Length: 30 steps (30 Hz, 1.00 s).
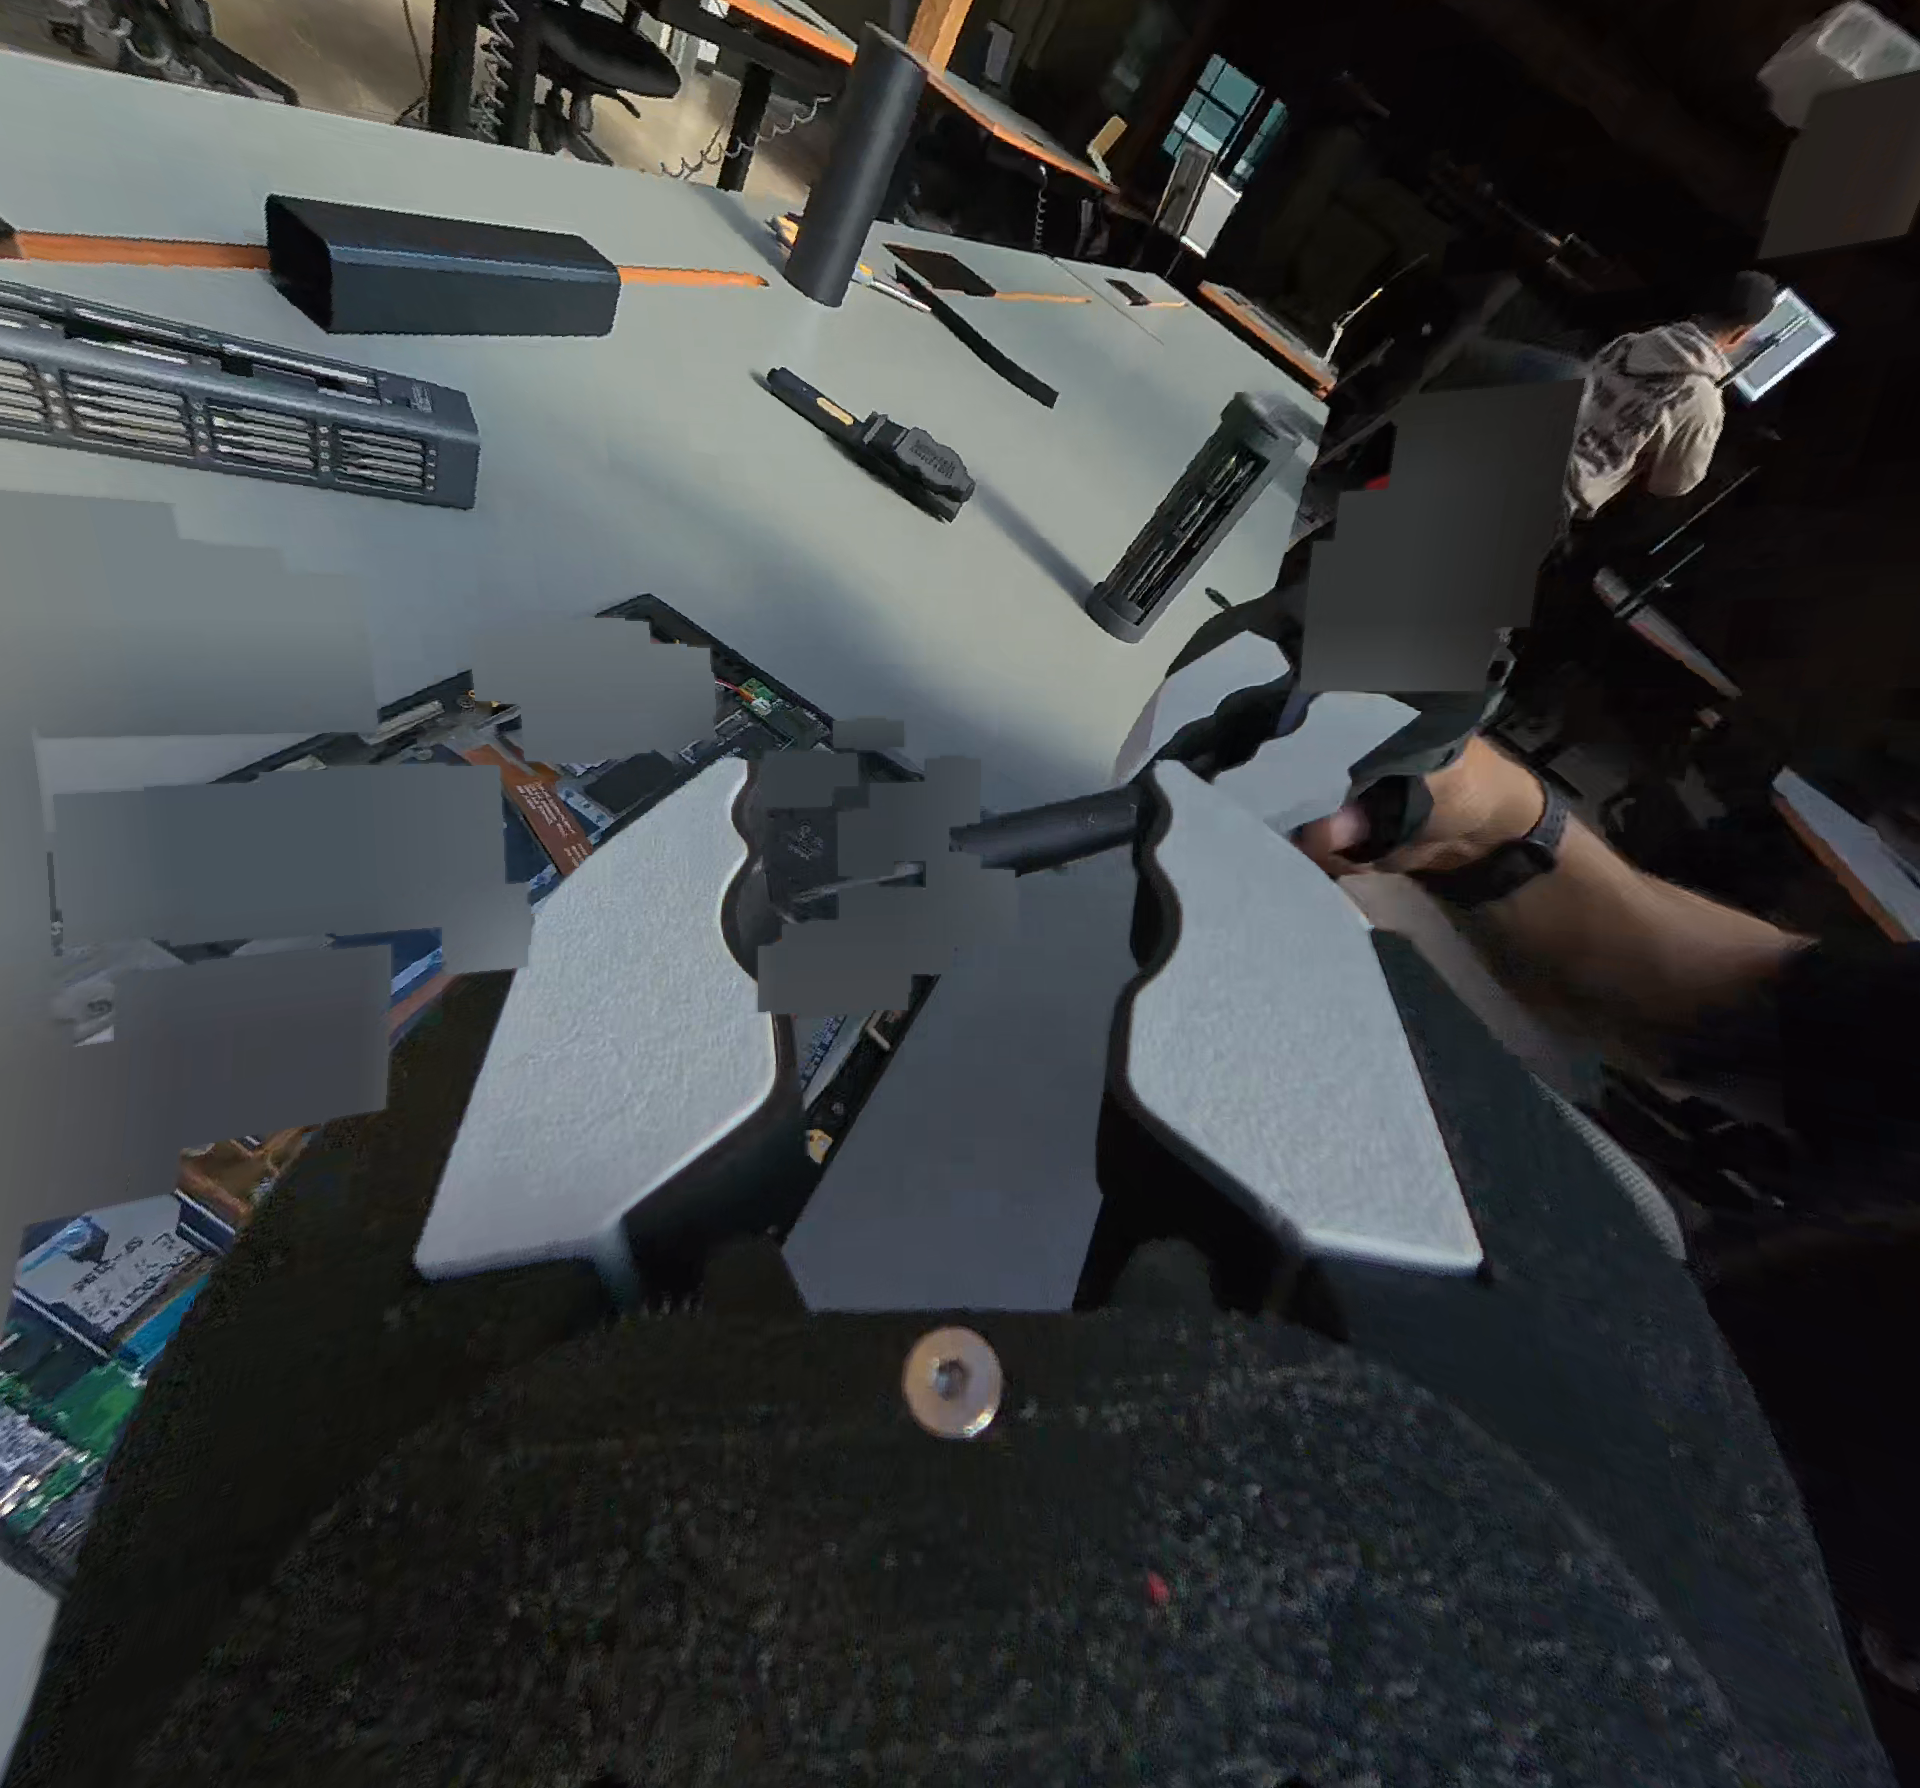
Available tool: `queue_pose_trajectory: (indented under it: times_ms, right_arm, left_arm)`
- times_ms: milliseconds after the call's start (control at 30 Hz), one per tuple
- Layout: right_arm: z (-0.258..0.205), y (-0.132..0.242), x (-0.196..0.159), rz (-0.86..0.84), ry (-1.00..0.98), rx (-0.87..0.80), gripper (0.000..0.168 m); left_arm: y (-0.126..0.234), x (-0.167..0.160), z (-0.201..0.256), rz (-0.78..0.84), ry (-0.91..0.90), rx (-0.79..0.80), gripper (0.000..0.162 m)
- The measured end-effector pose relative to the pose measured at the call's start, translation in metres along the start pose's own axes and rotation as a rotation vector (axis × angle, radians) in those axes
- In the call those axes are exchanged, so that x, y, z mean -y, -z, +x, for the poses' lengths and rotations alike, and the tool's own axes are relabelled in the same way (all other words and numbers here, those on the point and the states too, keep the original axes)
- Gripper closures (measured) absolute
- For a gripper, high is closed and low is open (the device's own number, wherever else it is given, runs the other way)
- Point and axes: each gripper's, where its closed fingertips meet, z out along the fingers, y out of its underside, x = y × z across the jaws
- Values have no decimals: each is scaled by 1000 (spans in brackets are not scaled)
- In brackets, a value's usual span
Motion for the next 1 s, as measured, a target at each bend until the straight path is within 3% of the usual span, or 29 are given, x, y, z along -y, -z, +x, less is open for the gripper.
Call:
queue_pose_trajectory:
  times_ms: [133, 233, 433, 633, 733, 1000]
  right_arm:
    - [3, 8, -3, -39, -68, 69, 151]
    - [4, 11, -5, -109, -33, 80, 151]
    - [-1, 12, 0, -234, -1, 100, 151]
    - [-6, 9, 10, -250, -7, 130, 151]
    - [-8, 6, 12, -250, -28, 149, 151]
    - [-4, 3, 12, -254, -82, 156, 152]
  left_arm:
    - [11, -13, -2, -246, -338, 67, 100]
    - [3, -36, 2, -473, -562, 34, 94]
    - [-23, -55, 5, -641, -822, 17, 105]
    - [-37, -68, 14, -684, -826, -48, 120]
    - [-40, -64, 16, -666, -840, -47, 142]
    - [-46, -82, 16, -642, -812, -51, 145]
